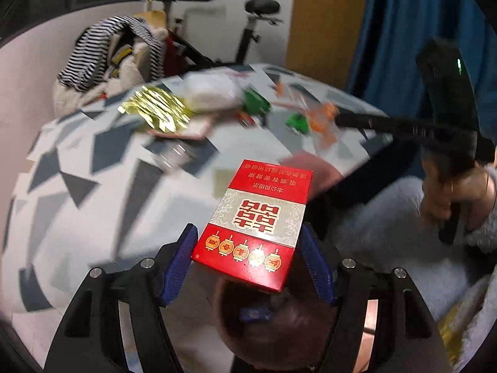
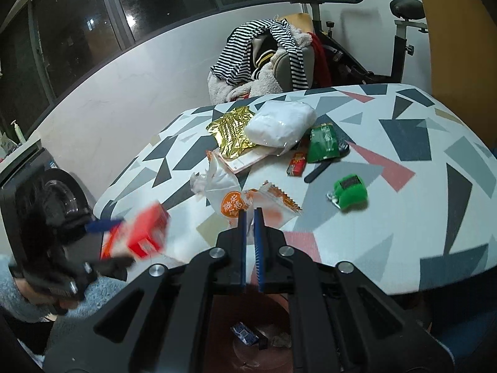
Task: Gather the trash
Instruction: 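Drop the red cigarette box into the bin with the left tool while the right tool grasps the wrapper, then lower the clear wrapper into the brown bin and open the right tool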
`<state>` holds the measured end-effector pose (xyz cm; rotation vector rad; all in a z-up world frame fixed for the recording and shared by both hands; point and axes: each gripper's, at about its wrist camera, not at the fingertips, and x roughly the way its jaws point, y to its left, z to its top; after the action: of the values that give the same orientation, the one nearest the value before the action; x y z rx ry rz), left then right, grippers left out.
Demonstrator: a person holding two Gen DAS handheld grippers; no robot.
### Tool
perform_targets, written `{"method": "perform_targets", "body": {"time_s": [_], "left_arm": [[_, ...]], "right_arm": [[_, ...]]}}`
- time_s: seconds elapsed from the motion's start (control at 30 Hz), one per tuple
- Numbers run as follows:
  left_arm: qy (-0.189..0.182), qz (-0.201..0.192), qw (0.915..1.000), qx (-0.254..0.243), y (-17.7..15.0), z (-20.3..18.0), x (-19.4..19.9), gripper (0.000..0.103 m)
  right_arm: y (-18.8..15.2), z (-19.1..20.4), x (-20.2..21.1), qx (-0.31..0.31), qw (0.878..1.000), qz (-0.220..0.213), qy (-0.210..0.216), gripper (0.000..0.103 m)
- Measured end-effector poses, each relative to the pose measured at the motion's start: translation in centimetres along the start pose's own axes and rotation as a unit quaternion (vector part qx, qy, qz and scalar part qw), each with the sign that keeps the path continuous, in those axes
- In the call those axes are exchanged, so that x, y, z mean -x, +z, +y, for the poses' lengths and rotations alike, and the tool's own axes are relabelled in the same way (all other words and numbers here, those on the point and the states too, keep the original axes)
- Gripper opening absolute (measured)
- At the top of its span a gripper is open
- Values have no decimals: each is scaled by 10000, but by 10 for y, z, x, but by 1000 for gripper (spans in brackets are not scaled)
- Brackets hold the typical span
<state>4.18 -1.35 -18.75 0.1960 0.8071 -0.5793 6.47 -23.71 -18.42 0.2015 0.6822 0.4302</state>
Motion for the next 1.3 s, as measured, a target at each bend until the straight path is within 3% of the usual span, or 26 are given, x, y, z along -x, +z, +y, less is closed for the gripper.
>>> {"method": "perform_targets", "body": {"time_s": [0.3, 0.37, 0.5, 0.7, 0.83, 1.03, 1.3], "left_arm": [[-372, 530, 9978, -153, -23, -30, -40, 67], [-267, 457, 9985, -140, -21, -31, -42, 80], [-209, 81, 9994, 280, -11, -16, -27, 84], [212, -421, 9959, 768, -6, 7, 6, 89], [529, -754, 9893, 1127, -9, 15, 32, 93], [1120, -895, 9832, 1130, -16, 12, 57, 96], [1448, -958, 9764, 1285, -25, 15, 69, 97]], "right_arm": [[-23, -1, 11, -10, 9999, 143, -71, 9], [-25, -1, 11, 14, 9998, 155, -84, 9], [-30, 0, 7, 45, 9997, 229, -103, 9], [-42, 6, -3, 147, 9991, 397, -48, 9], [-54, 11, -13, 250, 9977, 626, -1, 9], [-73, 22, -33, 518, 9914, 1201, -76, 9], [-98, 37, -59, 941, 9764, 1940, -103, 9]]}}
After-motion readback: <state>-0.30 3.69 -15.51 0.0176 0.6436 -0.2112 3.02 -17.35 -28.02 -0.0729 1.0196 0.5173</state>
